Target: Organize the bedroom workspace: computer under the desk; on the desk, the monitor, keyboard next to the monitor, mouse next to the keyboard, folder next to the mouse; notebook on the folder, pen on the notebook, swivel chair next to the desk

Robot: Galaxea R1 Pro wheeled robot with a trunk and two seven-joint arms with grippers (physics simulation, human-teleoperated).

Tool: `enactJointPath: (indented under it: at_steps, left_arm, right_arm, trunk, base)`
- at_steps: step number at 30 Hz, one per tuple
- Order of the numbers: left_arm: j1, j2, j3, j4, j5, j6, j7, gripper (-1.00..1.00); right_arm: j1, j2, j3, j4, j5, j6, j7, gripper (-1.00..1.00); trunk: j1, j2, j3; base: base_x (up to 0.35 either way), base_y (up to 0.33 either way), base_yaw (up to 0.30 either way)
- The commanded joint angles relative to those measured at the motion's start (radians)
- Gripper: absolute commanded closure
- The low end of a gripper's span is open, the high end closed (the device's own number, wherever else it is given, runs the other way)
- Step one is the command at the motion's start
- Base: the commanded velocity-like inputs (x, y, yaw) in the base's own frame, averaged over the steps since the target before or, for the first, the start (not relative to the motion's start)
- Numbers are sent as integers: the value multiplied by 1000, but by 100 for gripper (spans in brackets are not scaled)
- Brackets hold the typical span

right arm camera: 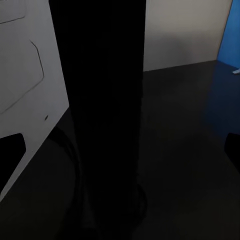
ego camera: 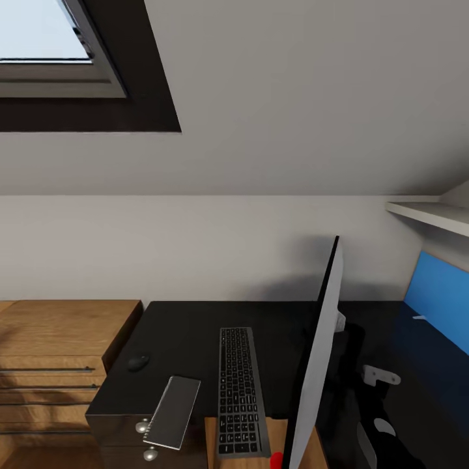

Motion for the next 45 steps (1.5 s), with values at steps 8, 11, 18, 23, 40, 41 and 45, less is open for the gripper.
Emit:
enactJointPath:
  at_steps: [8,11,18,23,40,41,45]
  left_arm:
    - [-1,1,-9,0,10,-6,8,-100]
    - [-1,1,-9,0,10,-6,7,-100]
    - [-2,1,-10,0,9,-6,7,-100]
    - [-1,1,-11,0,9,-6,7,-100]
    - [-1,1,-9,0,9,-6,7,-100]
    - [-1,1,-9,0,9,-6,7,-100]
    - [-1,1,-9,1,10,-6,7,-100]
  right_arm:
    - [-1,-4,-5,1,10,-4,-2,-100]
    - [-1,-7,-5,1,10,-4,-2,-100]
    - [-2,-9,-5,1,10,-4,-2,-100]
    - [-2,-9,-5,1,10,-4,-2,-100]
    - [-1,-9,-5,0,10,-4,-2,-100]
    - [-1,-10,-5,0,10,-4,-2,-100]
    - [-1,-10,-5,0,10,-4,-2,-100]
  trunk:
    - [0,-2,-2]
    - [0,-2,-2]
    - [0,-2,-2]
    - [0,-2,-2]
    - [0,-2,-2]
    - [0,-2,-2]
    - [0,-2,-2]
  base:
    - [5,0,0]
    - [94,0,0]
    - [135,0,0]
    - [20,0,0]
    - [44,0,0]
    - [34,0,0]
    - [16,0,0]
